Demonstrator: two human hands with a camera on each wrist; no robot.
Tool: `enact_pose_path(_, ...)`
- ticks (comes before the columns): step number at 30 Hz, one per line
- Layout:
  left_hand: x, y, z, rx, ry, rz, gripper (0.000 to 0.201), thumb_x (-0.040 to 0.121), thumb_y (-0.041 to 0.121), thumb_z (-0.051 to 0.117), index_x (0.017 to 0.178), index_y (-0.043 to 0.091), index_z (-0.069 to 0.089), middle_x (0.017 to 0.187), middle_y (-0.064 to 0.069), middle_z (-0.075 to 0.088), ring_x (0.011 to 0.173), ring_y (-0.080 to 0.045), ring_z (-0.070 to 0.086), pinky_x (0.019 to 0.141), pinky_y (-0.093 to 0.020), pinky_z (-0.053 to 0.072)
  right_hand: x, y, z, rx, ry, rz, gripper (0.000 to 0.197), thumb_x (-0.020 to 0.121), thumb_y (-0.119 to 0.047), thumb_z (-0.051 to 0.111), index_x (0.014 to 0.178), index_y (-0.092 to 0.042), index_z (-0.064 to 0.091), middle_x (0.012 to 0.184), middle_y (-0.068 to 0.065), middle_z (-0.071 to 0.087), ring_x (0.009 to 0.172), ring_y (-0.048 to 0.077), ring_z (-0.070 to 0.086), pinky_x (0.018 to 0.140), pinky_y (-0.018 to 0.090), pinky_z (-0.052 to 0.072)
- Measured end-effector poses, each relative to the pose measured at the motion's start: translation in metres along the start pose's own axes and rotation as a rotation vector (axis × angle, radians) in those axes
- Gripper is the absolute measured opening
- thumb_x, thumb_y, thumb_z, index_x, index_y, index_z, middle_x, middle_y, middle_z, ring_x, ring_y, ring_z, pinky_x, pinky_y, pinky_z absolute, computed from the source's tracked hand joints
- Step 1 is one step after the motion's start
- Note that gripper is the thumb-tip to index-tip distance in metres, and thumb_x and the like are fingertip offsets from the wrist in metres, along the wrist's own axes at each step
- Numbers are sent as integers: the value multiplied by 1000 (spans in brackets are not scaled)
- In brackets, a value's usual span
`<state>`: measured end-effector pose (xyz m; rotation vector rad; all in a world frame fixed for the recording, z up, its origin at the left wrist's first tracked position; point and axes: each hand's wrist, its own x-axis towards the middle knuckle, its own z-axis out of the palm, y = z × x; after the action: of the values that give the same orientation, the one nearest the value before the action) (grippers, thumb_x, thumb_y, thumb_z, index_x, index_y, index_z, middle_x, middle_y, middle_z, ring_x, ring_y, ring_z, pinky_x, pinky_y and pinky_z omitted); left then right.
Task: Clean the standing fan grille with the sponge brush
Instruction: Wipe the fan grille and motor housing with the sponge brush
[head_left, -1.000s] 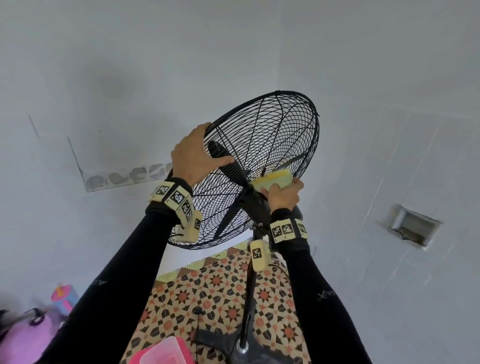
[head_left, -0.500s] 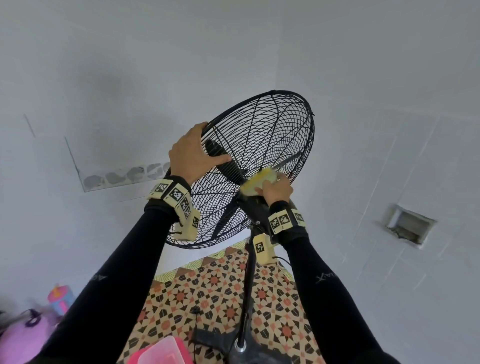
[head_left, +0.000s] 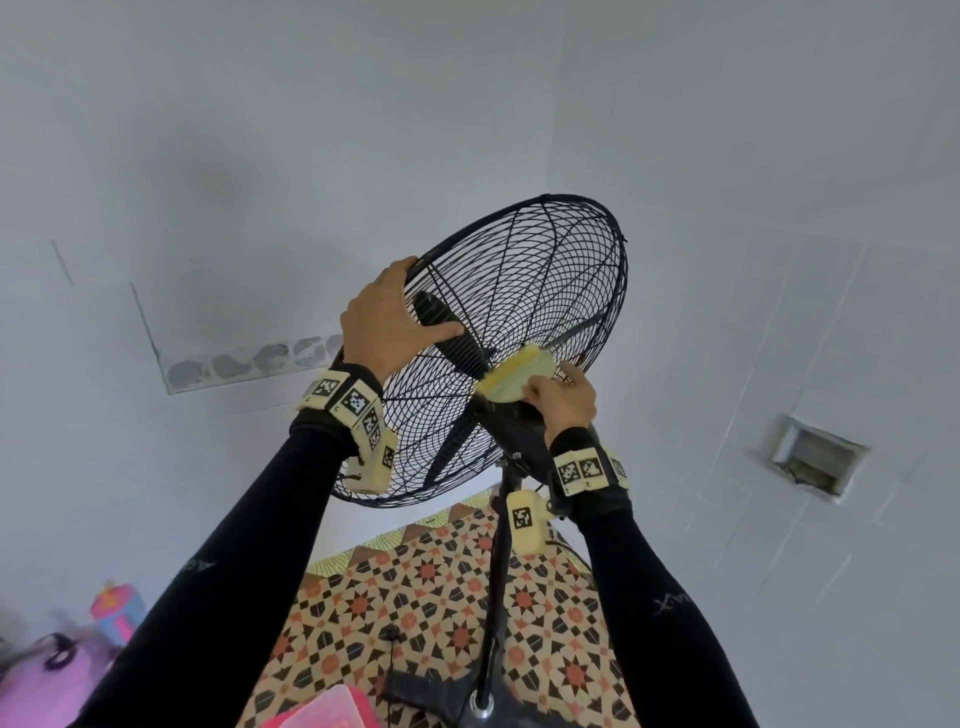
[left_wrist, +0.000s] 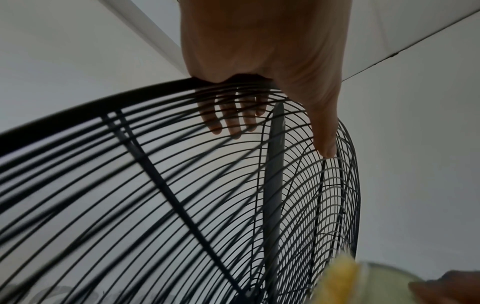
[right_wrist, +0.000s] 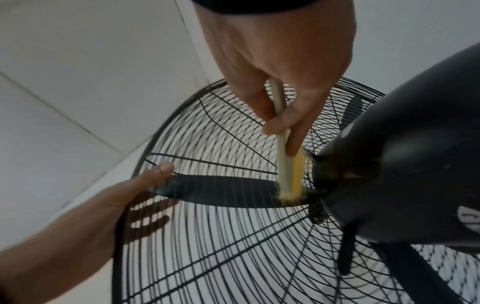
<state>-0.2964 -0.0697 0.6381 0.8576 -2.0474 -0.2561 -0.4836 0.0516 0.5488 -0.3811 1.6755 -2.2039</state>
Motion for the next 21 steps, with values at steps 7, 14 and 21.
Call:
enact_pose_path(7, 5, 1, 2, 14, -9, 2, 109, 65, 77, 82, 152, 25, 41, 145, 3, 59, 130, -24, 58, 106, -50, 47, -47, -74, 4, 300, 116, -441, 29, 77, -4, 84, 101, -18, 79, 92, -6, 78, 83, 8, 73, 74, 26, 61)
enact_pose_path(14, 2, 0, 5, 27, 6, -4, 105, 65, 77, 80, 150, 29, 41, 144, 6, 59, 126, -22, 60, 103, -46, 49, -76, -147, 63, -197, -261, -1009, 17, 100, -28, 64, 114, -19, 71, 96, -7, 73, 76, 1, 67, 61, 16, 53)
enact_pose_path(21, 1, -5, 7, -25, 5, 7, 106, 62, 83, 76, 147, 29, 44, 136, 5, 63, 119, -22, 64, 98, -50, 52, -62, -167, 52, -743, -564, -1191, 15, 101, -26, 56, 100, -12, 61, 72, -8, 62, 55, 2, 51, 57, 11, 36)
